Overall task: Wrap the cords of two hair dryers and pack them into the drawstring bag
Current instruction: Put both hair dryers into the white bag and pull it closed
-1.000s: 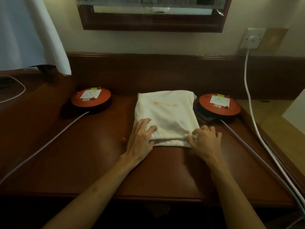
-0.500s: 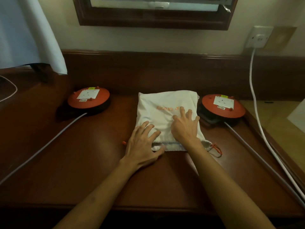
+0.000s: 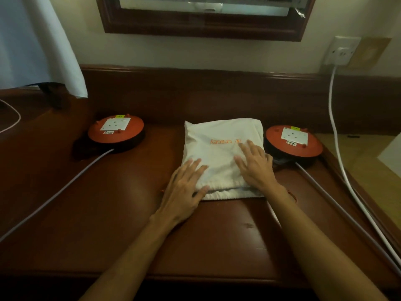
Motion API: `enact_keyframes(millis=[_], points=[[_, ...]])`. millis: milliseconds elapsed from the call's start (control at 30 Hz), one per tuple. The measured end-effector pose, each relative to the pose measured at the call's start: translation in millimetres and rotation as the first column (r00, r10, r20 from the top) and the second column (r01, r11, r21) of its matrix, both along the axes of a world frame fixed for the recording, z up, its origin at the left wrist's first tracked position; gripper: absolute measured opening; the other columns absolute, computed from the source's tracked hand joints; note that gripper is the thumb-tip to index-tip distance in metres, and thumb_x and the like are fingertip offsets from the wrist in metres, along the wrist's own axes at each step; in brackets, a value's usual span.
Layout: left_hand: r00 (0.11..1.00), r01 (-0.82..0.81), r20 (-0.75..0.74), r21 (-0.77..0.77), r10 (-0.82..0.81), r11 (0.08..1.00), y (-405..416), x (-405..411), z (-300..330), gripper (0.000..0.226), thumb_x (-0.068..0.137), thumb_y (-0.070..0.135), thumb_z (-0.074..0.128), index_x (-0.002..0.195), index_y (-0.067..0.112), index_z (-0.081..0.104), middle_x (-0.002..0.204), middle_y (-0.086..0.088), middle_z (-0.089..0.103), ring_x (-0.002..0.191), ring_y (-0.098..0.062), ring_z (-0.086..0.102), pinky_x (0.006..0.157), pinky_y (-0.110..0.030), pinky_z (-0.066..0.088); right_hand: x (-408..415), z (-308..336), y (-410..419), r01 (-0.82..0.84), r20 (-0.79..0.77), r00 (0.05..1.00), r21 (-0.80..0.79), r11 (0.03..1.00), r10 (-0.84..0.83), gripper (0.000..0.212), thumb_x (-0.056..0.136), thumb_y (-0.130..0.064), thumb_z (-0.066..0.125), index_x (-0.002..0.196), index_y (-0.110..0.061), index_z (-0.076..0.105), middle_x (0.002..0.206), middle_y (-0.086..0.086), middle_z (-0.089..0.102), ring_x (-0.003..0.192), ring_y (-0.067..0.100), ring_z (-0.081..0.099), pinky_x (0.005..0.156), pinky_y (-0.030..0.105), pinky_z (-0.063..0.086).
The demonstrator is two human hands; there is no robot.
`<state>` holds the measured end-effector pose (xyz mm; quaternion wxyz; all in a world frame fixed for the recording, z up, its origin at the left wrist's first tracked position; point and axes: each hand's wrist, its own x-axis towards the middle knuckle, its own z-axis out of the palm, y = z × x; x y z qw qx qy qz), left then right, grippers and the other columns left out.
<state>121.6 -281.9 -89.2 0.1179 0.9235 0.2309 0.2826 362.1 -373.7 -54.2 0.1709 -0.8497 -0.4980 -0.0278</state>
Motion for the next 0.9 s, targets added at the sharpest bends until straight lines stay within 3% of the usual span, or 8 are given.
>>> enact_keyframes(millis=[100, 167, 233, 333, 433, 633, 733, 900], points=[[0.973, -0.167, 0.119, -0.237, 0.199, 0.957, -2.1, -28.2, -0.1, 0.054, 0.099, 0.043, 0.059, 0.147, 0.021, 0.047, 0.157, -0.002, 0.041, 0.146, -0.018, 0.030, 0.116, -0.034, 0.026, -22.9, -8.1, -38.4, 0.214, -0.244, 0.959, 0.295, 0.931, -0.143, 0.053, 0.102, -0.049, 0.039, 0.148, -0.021, 0.042, 0.155, 0.006, 0.040, 0.143, 0.026, 0.034, 0.114, 0.051, 0.026], [0.940, -0.276, 0.092, -0.364, 0.329, 0.890, -5.1, -49.3, -5.1, 0.046, 0.096, 0.042, 0.064, 0.134, 0.017, 0.059, 0.140, -0.004, 0.055, 0.131, -0.019, 0.043, 0.105, -0.030, 0.035, -35.6, -18.4, -73.2, 0.317, -0.332, 0.920, 0.320, 0.893, -0.208, 0.048, 0.099, -0.041, 0.049, 0.139, -0.015, 0.052, 0.140, 0.009, 0.052, 0.129, 0.029, 0.043, 0.107, 0.048, 0.034], [0.933, -0.320, 0.049, -0.336, 0.356, 0.886, -6.5, -60.2, -10.8, 0.030, 0.093, 0.039, 0.068, 0.115, 0.017, 0.069, 0.119, 0.000, 0.061, 0.114, -0.017, 0.048, 0.092, -0.028, 0.039, -37.1, -27.6, -101.3, 0.313, -0.384, 0.902, 0.263, 0.913, -0.198, 0.038, 0.097, -0.021, 0.059, 0.133, -0.009, 0.056, 0.130, 0.012, 0.055, 0.121, 0.029, 0.047, 0.102, 0.044, 0.040], [0.940, -0.323, 0.019, -0.276, 0.341, 0.905, -7.4, -63.6, -9.9, 0.013, 0.092, 0.032, 0.070, 0.093, 0.019, 0.071, 0.097, 0.005, 0.058, 0.096, -0.014, 0.047, 0.080, -0.028, 0.036, -35.2, -32.7, -122.3, 0.248, -0.353, 0.924, 0.253, 0.935, -0.150, 0.038, 0.094, -0.003, 0.057, 0.132, -0.004, 0.057, 0.125, 0.011, 0.056, 0.118, 0.024, 0.047, 0.096, 0.030, 0.036], [0.954, -0.283, 0.011, -0.299, 0.300, 0.911, -5.4, -72.1, -6.1, 0.007, 0.092, 0.021, 0.072, 0.086, 0.019, 0.069, 0.084, 0.004, 0.061, 0.086, -0.019, 0.054, 0.074, -0.031, 0.037, -35.0, -32.7, -123.9, 0.271, -0.312, 0.934, 0.301, 0.914, -0.174, 0.036, 0.094, 0.005, 0.054, 0.129, -0.003, 0.060, 0.119, 0.012, 0.059, 0.113, 0.028, 0.051, 0.092, 0.029, 0.036], [0.951, -0.300, -0.021, -0.294, 0.308, 0.908, -2.4, -84.3, -3.1, 0.016, 0.094, 0.017, 0.068, 0.079, 0.021, 0.062, 0.084, 0.002, 0.060, 0.086, -0.020, 0.055, 0.078, -0.038, 0.044, -34.5, -35.0, -124.0, 0.346, -0.298, 0.922, 0.342, 0.874, -0.248, 0.009, 0.094, -0.004, 0.062, 0.097, -0.002, 0.071, 0.093, 0.013, 0.068, 0.091, 0.030, 0.059, 0.079, 0.037, 0.045], [0.933, -0.356, -0.038, -0.250, 0.358, 0.900, 3.2, -95.4, -1.2, 0.017, 0.094, 0.021, 0.068, 0.079, 0.023, 0.062, 0.084, 0.004, 0.059, 0.084, -0.019, 0.056, 0.075, -0.039, 0.045, -34.6, -35.5, -130.6, 0.322, -0.257, 0.931, 0.252, 0.913, -0.258, 0.012, 0.096, -0.005, 0.059, 0.093, -0.001, 0.071, 0.091, 0.012, 0.063, 0.089, 0.029, 0.054, 0.077, 0.035, 0.041], [0.933, -0.350, -0.018, -0.265, 0.358, 0.898, 9.4, -110.9, 5.3, 0.013, 0.090, 0.017, 0.073, 0.079, 0.016, 0.067, 0.082, 0.001, 0.061, 0.079, -0.018, 0.058, 0.069, -0.026, 0.035, -41.1, -32.0, -140.5, 0.225, -0.174, 0.965, 0.175, 0.959, -0.195, 0.016, 0.098, -0.010, 0.059, 0.087, -0.002, 0.067, 0.088, 0.008, 0.059, 0.086, 0.027, 0.051, 0.072, 0.033, 0.032]])
